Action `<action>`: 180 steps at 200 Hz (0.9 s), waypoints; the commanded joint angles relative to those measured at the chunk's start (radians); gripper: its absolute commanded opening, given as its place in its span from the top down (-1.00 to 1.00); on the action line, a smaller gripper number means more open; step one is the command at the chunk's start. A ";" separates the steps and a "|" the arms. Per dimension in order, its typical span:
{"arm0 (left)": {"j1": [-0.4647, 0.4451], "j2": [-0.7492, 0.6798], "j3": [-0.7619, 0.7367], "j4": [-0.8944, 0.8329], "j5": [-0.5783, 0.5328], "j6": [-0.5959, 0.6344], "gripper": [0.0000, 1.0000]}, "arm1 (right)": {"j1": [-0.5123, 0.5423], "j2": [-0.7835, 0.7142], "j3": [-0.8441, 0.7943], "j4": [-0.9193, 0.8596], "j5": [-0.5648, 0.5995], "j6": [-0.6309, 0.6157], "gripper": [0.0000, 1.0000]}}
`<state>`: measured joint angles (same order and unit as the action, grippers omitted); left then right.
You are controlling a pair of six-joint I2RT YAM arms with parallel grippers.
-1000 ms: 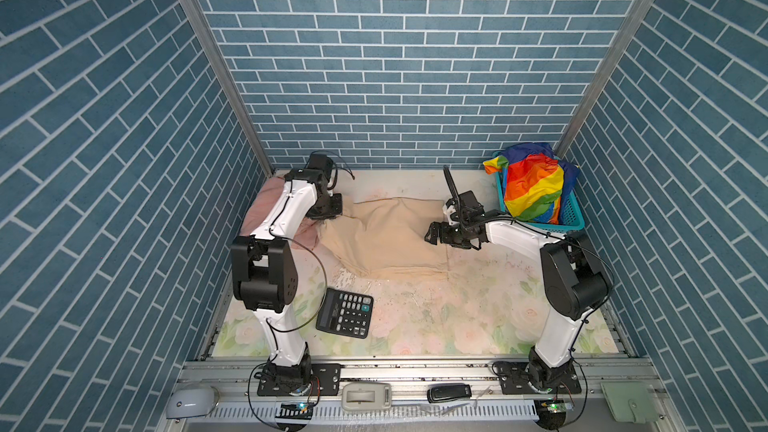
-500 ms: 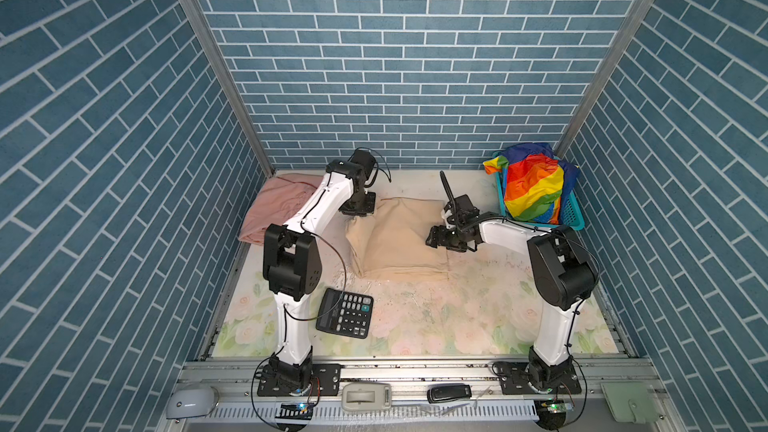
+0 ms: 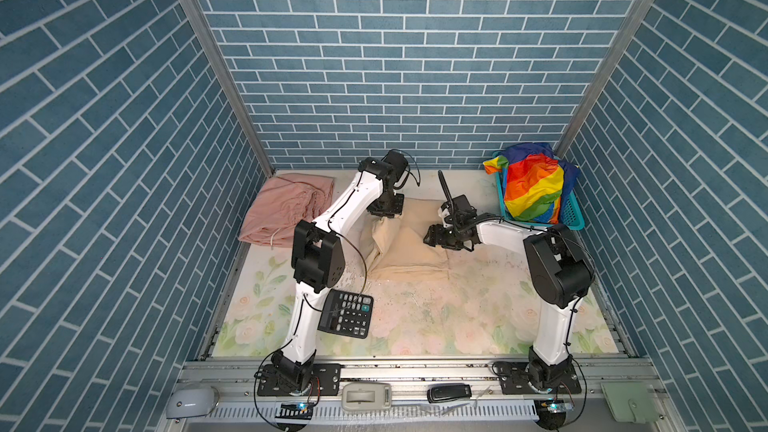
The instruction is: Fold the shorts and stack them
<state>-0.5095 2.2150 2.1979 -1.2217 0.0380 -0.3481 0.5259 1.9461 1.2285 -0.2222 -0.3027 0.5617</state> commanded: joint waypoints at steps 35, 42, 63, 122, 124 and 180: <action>-0.048 0.072 0.079 -0.025 0.025 -0.048 1.00 | 0.014 0.036 -0.045 0.024 -0.030 0.043 -0.36; -0.052 0.074 0.079 -0.015 0.023 -0.053 1.00 | 0.014 0.036 -0.049 0.026 -0.032 0.044 -0.36; -0.057 0.075 0.058 0.031 0.030 -0.071 1.00 | 0.013 0.035 -0.061 0.038 -0.036 0.050 -0.35; -0.063 0.110 0.003 0.133 0.041 -0.110 0.97 | 0.015 0.030 -0.089 0.050 -0.043 0.054 -0.34; -0.064 0.111 0.002 0.134 0.041 -0.110 0.97 | 0.015 0.030 -0.091 0.050 -0.044 0.053 -0.34; -0.063 0.147 -0.031 0.193 0.081 -0.123 0.66 | 0.013 0.011 -0.106 0.045 -0.052 0.054 -0.36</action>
<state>-0.5636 2.3516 2.1872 -1.0725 0.0849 -0.4568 0.5274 1.9415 1.1702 -0.0933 -0.3405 0.5800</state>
